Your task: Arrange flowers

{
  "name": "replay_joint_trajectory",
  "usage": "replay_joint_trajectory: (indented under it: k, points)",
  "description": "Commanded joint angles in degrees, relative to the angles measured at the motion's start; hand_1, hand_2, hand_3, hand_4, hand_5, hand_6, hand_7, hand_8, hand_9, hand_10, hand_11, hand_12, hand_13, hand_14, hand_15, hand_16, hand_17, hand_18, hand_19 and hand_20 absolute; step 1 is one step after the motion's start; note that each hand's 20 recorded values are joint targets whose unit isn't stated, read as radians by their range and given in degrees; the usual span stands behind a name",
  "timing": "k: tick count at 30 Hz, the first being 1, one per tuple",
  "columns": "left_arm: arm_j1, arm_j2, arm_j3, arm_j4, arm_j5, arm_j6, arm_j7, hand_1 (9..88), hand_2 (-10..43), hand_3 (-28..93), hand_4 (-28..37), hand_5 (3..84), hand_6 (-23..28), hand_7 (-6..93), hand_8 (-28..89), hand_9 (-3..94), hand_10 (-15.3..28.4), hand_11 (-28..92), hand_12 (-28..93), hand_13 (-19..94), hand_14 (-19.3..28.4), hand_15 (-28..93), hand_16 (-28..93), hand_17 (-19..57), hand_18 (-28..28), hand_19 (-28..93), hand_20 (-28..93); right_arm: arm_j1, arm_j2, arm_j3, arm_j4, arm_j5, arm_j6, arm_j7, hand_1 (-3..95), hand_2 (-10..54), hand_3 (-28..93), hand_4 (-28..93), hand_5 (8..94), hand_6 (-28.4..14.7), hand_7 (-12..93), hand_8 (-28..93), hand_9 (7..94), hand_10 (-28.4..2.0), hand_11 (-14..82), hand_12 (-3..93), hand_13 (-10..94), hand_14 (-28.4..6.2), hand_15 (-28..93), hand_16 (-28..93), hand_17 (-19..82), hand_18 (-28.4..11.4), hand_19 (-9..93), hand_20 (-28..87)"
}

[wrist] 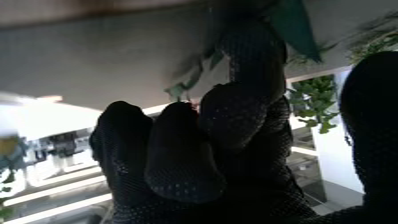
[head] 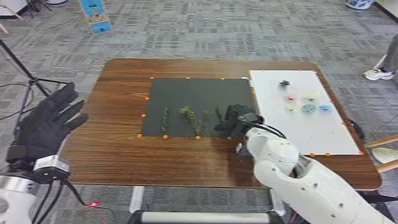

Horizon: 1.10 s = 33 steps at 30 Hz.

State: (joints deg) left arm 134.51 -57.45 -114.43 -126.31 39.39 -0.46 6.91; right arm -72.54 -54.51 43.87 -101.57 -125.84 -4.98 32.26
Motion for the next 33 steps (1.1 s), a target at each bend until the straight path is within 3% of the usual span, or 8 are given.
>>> replay_joint_trajectory:
  k: [1,10,14,17,21,26,28,33]
  points:
    - [0.89,-0.32,-0.43,-0.45,-0.38,0.28,0.34,24.2,-9.5,65,-28.3,23.0,1.0,17.1,-10,17.9,7.9,11,18,14,11.3,12,5,-11.5,17.8,36,9,-1.24,1.85,1.93,-4.48,-2.58,1.90,1.46,19.9,-9.5,75,-26,76.9,-0.4,47,-9,85.5,-8.5,58.1,39.6,82,-5.9,80,40,56,-20.1,93,71]
    - [0.70,-0.35,-0.40,-0.41,-0.18,0.25,0.11,23.9,-9.5,65,-28.3,23.0,1.1,16.6,-9,17.8,8.0,11,18,13,11.5,12,5,-11.7,17.9,36,9,-3.64,6.94,10.61,-13.85,0.62,1.48,2.23,20.3,-9.5,74,-25,76.8,-0.8,46,-9,85.5,-8.9,56.9,39.4,82,-6.3,79,40,56,-20.1,93,71]
    - [0.96,-0.60,-0.30,-0.48,-0.14,0.31,0.29,23.8,-9.5,65,-28.3,23.0,1.1,16.7,-9,17.8,8.0,11,18,13,11.6,11,6,-11.7,17.9,36,9,-5.51,10.80,13.00,-10.99,0.20,11.83,0.01,24.4,-9.5,74,-24,72.1,-2.1,43,-9,79.7,-11.6,54.9,39.2,75,-8.8,78,40,48,-20.8,93,65]
    - [1.05,-0.75,-0.22,-0.61,-0.10,0.33,0.36,23.8,-9.5,66,-28.3,23.0,1.1,16.6,-9,17.8,8.1,11,19,13,11.6,11,6,-11.8,18.0,36,9,-6.52,12.74,13.26,-6.00,-0.19,21.75,-1.75,27.5,-9.5,77,-25,63.2,-3.6,38,-9,68.2,-13.4,51.7,36.7,63,-11.0,76,37,36,-20.3,91,55]
    - [1.52,-0.97,-0.54,-0.82,-0.14,0.53,0.69,23.8,-9.5,66,-28.3,23.1,1.2,16.4,-9,17.7,8.1,11,19,13,11.7,11,6,-11.8,18.0,36,9,-4.98,14.42,10.49,1.84,-4.55,29.02,-2.36,30.1,-9.5,80,-28,46.8,-4.1,39,-12,50.7,-13.4,44.8,32.6,48,-11.3,74,32,24,-18.6,78,52]
    - [1.78,-1.15,-1.12,-1.06,-0.09,0.67,0.85,23.8,-9.5,66,-28.3,23.0,1.2,16.2,-9,17.7,8.2,11,19,13,11.8,11,6,-11.8,18.0,36,9,-3.01,16.19,7.62,6.57,-5.75,25.61,0.95,32.2,-9.5,80,-28,36.5,-5.7,40,-14,36.8,-13.8,43.6,32.2,36,-11.5,74,29,20,-18.8,74,52]
    - [1.61,-0.94,-1.40,-1.02,-0.15,0.89,1.05,23.7,-9.5,66,-28.3,23.0,1.2,16.2,-9,17.7,8.2,11,19,13,11.8,12,6,-11.8,18.0,36,9,-4.39,16.85,9.66,5.43,-3.43,20.00,2.45,32.1,-9.5,80,-28,35.5,-5.8,40,-14,36.0,-14.0,43.5,32.1,33,-11.8,73,29,19,-18.9,73,52]
    - [2.24,-0.90,-2.41,-1.32,-0.17,1.03,1.67,23.6,-9.5,66,-28.3,23.1,1.3,16.1,-9,17.8,8.2,11,19,13,11.9,12,6,-11.8,18.1,36,9,-5.28,18.31,8.24,6.54,-5.73,20.26,3.60,31.2,-9.5,80,-28,41.0,-5.4,40,-14,41.7,-13.8,44.4,31.5,33,-12.5,72,27,18,-19.3,73,52]
